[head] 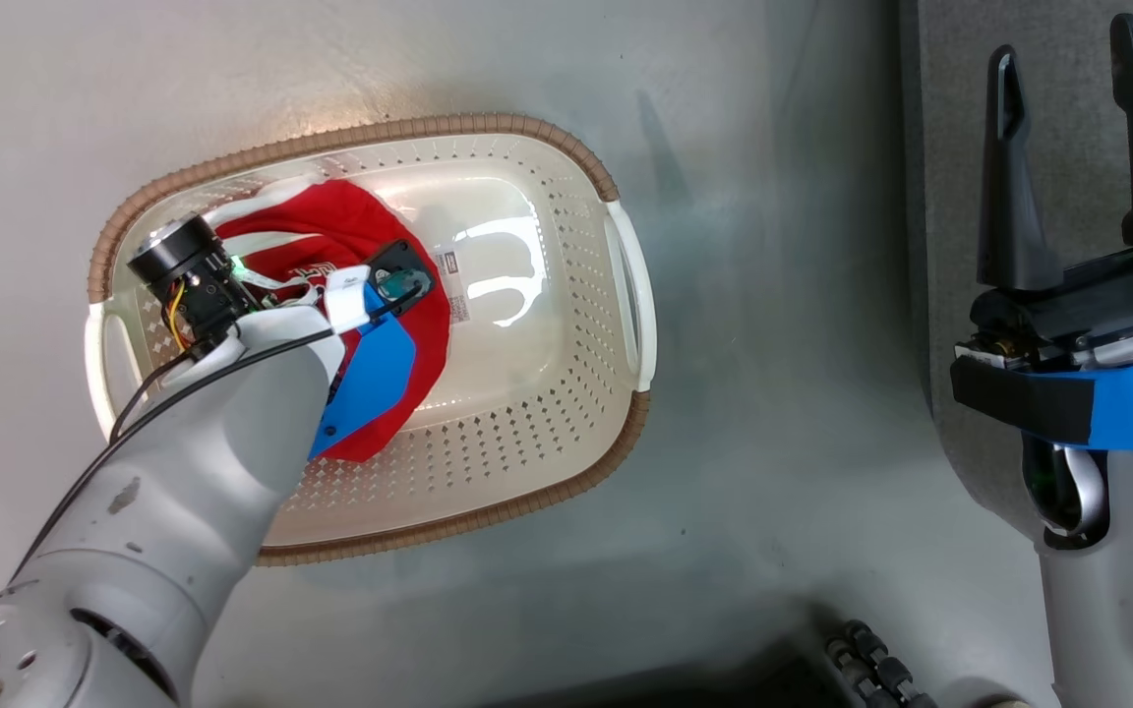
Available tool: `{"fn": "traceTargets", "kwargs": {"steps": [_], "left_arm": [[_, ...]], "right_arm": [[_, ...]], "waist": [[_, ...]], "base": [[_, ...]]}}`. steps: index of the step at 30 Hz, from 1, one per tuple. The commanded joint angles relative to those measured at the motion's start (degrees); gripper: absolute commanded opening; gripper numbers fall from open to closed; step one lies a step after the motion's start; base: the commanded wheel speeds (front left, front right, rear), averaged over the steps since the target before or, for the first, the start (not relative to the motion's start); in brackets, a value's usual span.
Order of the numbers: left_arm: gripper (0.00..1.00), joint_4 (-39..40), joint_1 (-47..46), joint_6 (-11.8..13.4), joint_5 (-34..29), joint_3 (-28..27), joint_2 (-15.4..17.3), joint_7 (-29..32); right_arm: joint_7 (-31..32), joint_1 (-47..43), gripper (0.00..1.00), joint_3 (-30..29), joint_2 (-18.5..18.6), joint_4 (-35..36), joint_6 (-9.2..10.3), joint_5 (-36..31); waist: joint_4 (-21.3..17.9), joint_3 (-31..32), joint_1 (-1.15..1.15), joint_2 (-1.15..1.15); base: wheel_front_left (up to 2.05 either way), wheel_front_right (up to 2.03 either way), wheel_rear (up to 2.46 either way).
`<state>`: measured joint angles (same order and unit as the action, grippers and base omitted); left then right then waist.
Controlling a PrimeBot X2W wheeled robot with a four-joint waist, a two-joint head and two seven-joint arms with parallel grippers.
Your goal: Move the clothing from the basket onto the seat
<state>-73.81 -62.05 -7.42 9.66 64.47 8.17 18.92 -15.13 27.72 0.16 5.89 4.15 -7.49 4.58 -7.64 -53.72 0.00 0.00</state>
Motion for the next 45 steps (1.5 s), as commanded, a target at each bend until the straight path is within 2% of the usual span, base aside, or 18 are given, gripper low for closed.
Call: {"fn": "traceTargets", "kwargs": {"steps": [1, 11, 21, 26, 30, 34, 45], "left_arm": [[0.0, -0.12, 0.26, -0.06, 0.48, 0.34, 1.34, -1.77], [0.0, -0.06, 3.16, -0.06, 3.02, 0.29, 1.51, -7.21], [0.0, -0.04, 5.96, -0.06, 6.34, 0.19, -0.31, -13.77], [0.0, 0.28, 8.01, -0.06, 8.89, 0.38, 0.37, -18.66], [0.0, 1.05, 11.16, -0.06, 10.68, 1.07, 2.71, -24.87], [0.0, 1.56, 12.96, -0.05, 13.08, 0.93, 2.68, -28.83], [0.0, 1.68, 14.73, 0.81, 16.78, -0.76, -1.35, -32.57]], "right_arm": [[-0.02, 0.85, 1.0, -0.21, -0.21, -0.21, -0.02, -0.23], [-0.02, -0.2, 1.0, -0.33, -0.64, -1.45, -0.02, 0.37], [-0.03, -2.11, 1.0, -0.23, -0.84, -3.3, -0.02, 0.48], [-0.02, -3.4, 1.0, -0.28, -0.82, -4.24, -0.02, 0.34], [-0.03, -4.83, 1.0, -0.54, -0.64, -5.01, -0.02, 0.17], [-0.03, -6.34, 1.0, -0.62, -0.46, -5.85, -0.02, 0.35], [-0.02, -10.3, 1.0, -0.82, -0.68, -7.69, -0.02, 0.61]], "waist": [[0.09, 0.47, 0.0, 0.0], [0.62, 5.2, 0.0, 0.0], [2.31, 12.74, 0.0, 0.0], [3.11, 17.11, 0.0, 0.0], [3.91, 20.72, 0.0, 0.0], [4.64, 24.48, 0.0, 0.0], [6.22, 32.88, 0.0, 0.0]], "base": [[0.0, 0.0, 0.0], [0.0, 0.0, 0.0], [0.0, 0.0, 0.0], [0.0, 0.0, 0.0], [0.0, 0.0, 0.0], [0.0, 0.0, 0.0], [0.0, 0.0, 0.0]]}}
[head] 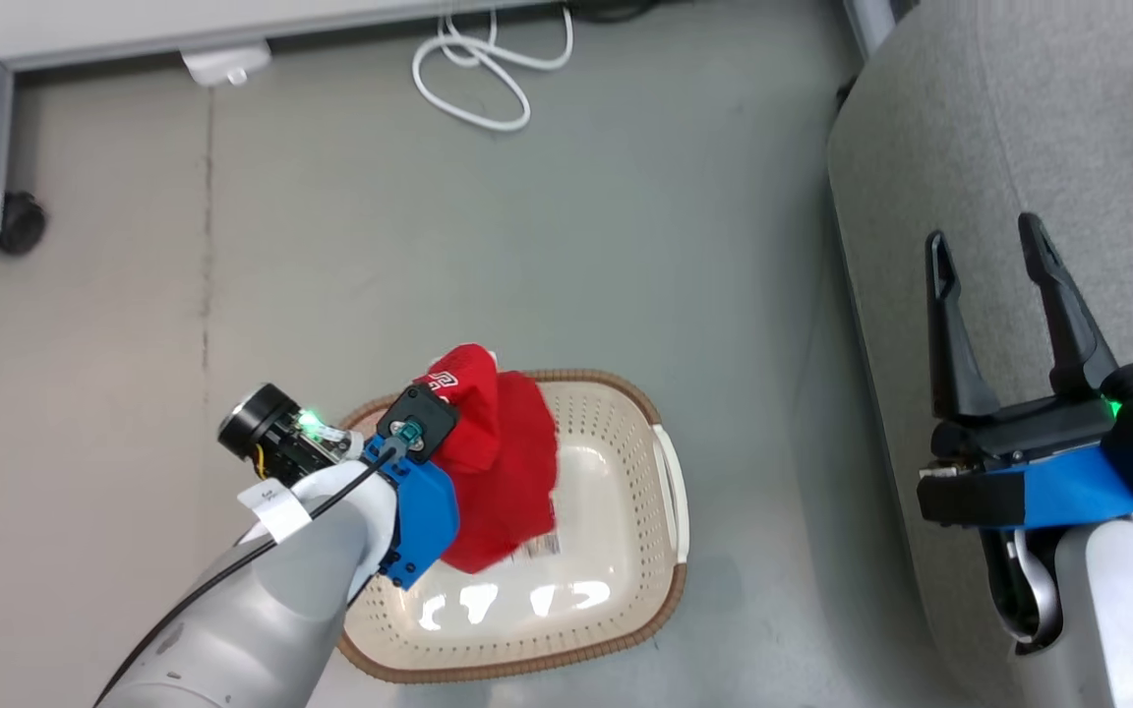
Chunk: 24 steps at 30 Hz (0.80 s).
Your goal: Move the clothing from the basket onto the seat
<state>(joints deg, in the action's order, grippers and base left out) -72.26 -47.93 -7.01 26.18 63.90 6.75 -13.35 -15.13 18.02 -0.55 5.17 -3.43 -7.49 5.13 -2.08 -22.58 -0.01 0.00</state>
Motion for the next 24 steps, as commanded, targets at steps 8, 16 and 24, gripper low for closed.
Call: {"fn": "traceTargets", "kwargs": {"steps": [8, 16, 24], "left_arm": [[0.0, 4.01, 2.38, 1.89, 2.47, -3.03, -0.68, -1.91], [0.0, 18.19, 6.2, 5.12, 2.8, -10.06, 2.11, -1.9], [0.0, 30.8, 10.7, 6.74, 0.9, -17.17, 3.46, -1.91]], "right_arm": [[-0.02, -3.64, 1.0, -0.11, -0.42, -1.28, -0.02, 0.16], [-0.02, -6.3, 1.0, -0.22, -0.65, -2.07, -0.02, 0.28], [-0.02, -8.38, 1.0, 0.23, -0.83, -2.71, -0.02, 0.35]], "waist": [[1.59, 7.44, 0.01, 0.0], [2.66, 12.68, 0.01, 0.0], [3.37, 16.35, 0.01, 0.0]], "base": [[0.0, 0.0, 0.0], [0.0, 0.0, 0.0], [0.0, 0.0, 0.0]]}}
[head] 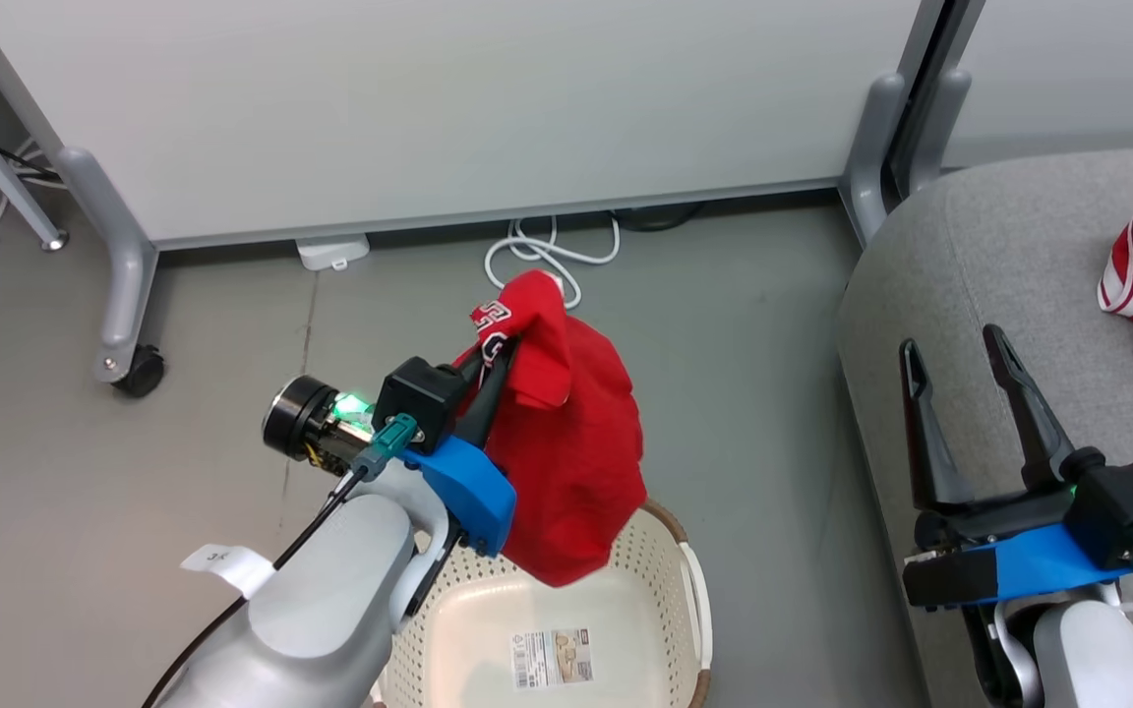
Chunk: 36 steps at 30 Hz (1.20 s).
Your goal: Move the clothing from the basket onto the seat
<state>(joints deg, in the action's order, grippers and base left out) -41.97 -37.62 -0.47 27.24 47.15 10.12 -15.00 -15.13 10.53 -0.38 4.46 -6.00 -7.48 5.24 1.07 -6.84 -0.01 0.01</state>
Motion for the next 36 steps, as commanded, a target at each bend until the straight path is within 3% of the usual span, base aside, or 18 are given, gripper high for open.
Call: {"fn": "traceTargets", "kwargs": {"steps": [1, 14, 28, 36], "left_arm": [[0.0, 1.86, 0.93, 0.32, -0.59, -1.18, 0.11, -0.26], [0.0, 14.38, 4.53, -0.22, -4.92, -6.41, -0.66, -0.27], [0.0, 19.44, 2.22, -0.68, -6.56, -6.48, -1.88, -0.27], [0.0, 19.4, 1.15, -0.93, -6.58, -6.08, -2.03, -0.27]], "right_arm": [[-0.02, -1.04, 1.0, 0.12, -0.16, -0.16, -0.03, 0.25], [-0.03, -2.81, 1.0, 0.84, -0.88, -0.38, -0.03, 0.82], [-0.02, -2.61, 1.0, 2.06, -1.47, 0.09, -0.03, 1.26], [-0.02, -1.16, 1.0, 8.37, -1.54, 2.22, -0.03, 1.66]], "waist": [[0.26, 0.98, 0.01, -0.01], [0.18, 3.66, 0.01, -0.01], [0.38, 3.81, 0.01, -0.01], [0.35, 3.58, 0.01, -0.01]], "base": [[0.0, 0.0, 0.0], [0.0, 0.0, 0.0], [0.0, 0.0, 0.0], [0.0, 0.0, 0.0]]}}
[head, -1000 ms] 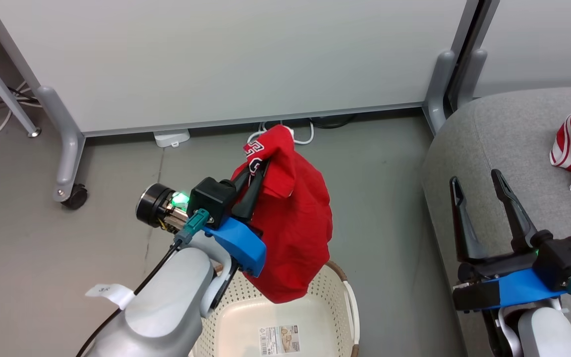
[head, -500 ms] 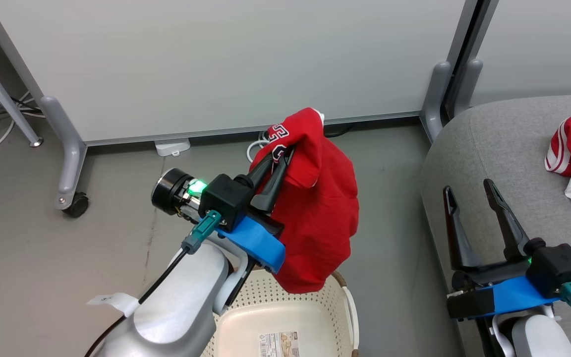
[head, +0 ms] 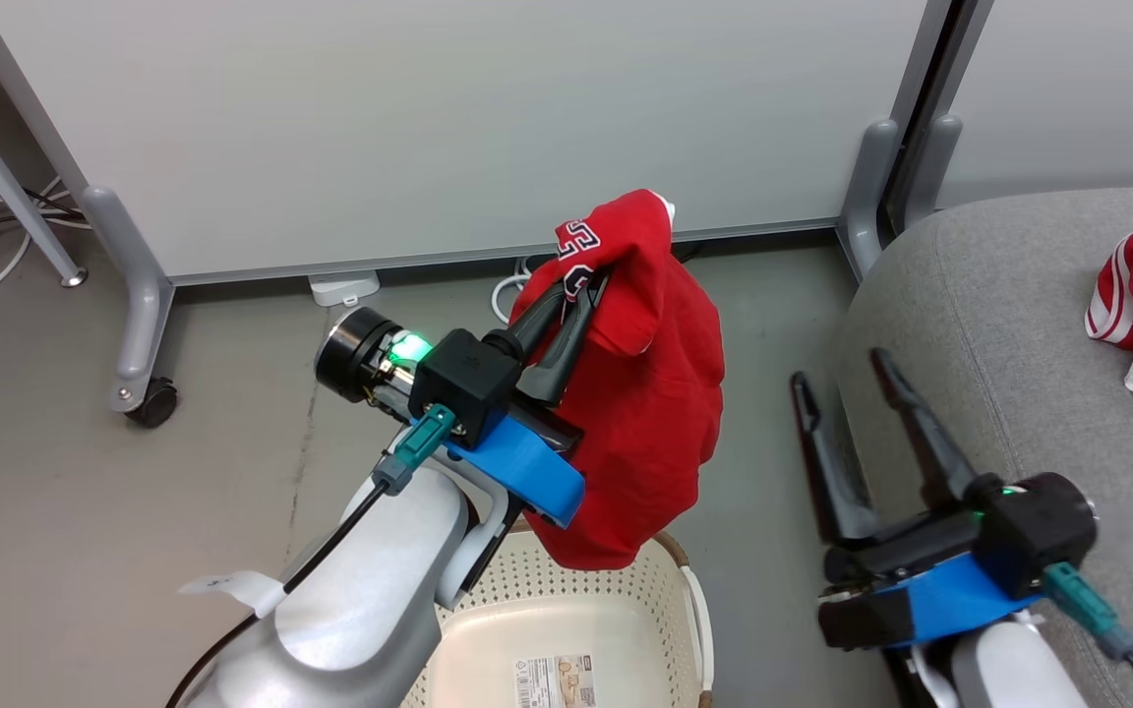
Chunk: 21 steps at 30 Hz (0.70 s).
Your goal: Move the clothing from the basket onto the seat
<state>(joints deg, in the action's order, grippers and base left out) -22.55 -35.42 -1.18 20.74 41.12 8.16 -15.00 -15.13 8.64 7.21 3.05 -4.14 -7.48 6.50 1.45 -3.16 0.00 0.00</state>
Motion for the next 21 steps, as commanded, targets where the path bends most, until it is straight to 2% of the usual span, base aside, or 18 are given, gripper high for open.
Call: {"fn": "traceTargets", "kwargs": {"steps": [1, 8, 21], "left_arm": [[0.0, -0.09, -1.27, -0.17, -0.11, 0.0, -0.11, -0.27], [0.0, -0.08, -2.46, -0.23, -0.55, 0.82, -0.68, -0.27], [0.0, 0.93, -3.58, -0.36, -1.12, 2.95, -2.42, -0.27]], "right_arm": [[-0.02, 1.04, 1.0, 1.98, -0.13, 0.56, -0.03, 0.42], [-0.02, 4.78, 1.0, 8.5, -0.12, -0.7, -0.03, -0.28], [-0.02, 13.48, 1.0, 10.57, -0.13, -12.62, -0.03, -2.88]], "waist": [[-0.05, -0.19, 0.0, 0.0], [0.26, -1.1, 0.0, 0.0], [1.98, -2.65, 0.0, 0.0]], "base": [[0.0, 0.0, 0.0], [0.0, 0.0, 0.0], [0.0, 0.0, 0.0]]}}
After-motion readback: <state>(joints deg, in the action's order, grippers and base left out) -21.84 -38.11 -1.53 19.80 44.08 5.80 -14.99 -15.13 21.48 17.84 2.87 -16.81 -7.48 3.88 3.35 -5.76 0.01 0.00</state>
